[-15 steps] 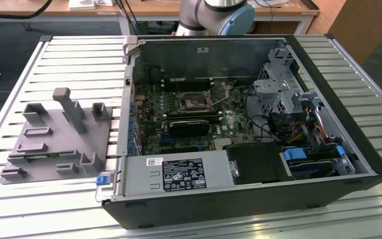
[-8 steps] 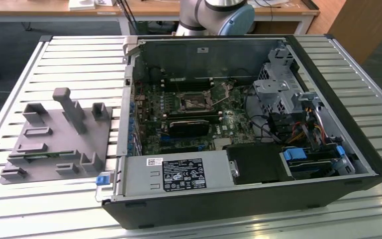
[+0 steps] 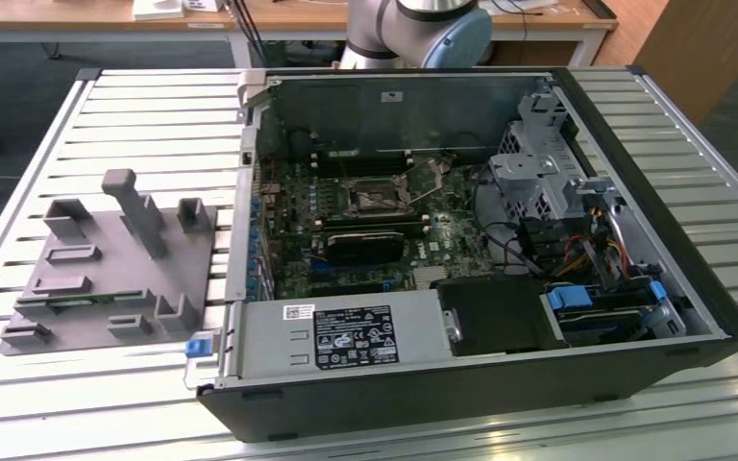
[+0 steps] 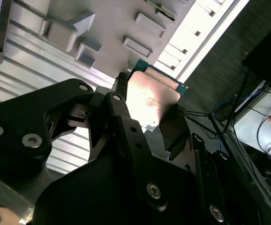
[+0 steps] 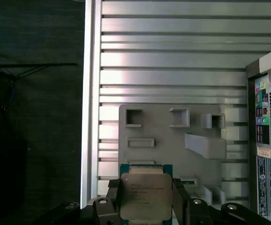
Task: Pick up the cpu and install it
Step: 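Pick up the cpu and move it towards the insertion slot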
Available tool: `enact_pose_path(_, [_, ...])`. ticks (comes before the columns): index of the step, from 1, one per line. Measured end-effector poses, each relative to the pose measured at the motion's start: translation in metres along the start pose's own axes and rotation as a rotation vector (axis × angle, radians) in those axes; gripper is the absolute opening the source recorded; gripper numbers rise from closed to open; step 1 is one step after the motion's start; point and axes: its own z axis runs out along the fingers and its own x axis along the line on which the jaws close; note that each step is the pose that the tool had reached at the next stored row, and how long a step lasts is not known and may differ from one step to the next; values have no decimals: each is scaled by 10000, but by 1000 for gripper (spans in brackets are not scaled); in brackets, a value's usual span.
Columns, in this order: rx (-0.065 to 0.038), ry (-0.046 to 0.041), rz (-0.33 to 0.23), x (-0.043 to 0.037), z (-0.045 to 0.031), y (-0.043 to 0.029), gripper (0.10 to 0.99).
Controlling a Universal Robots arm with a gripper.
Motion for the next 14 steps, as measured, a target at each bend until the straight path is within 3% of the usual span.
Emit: enact_pose_path(14, [0, 0, 0, -333, -3, 3, 529])
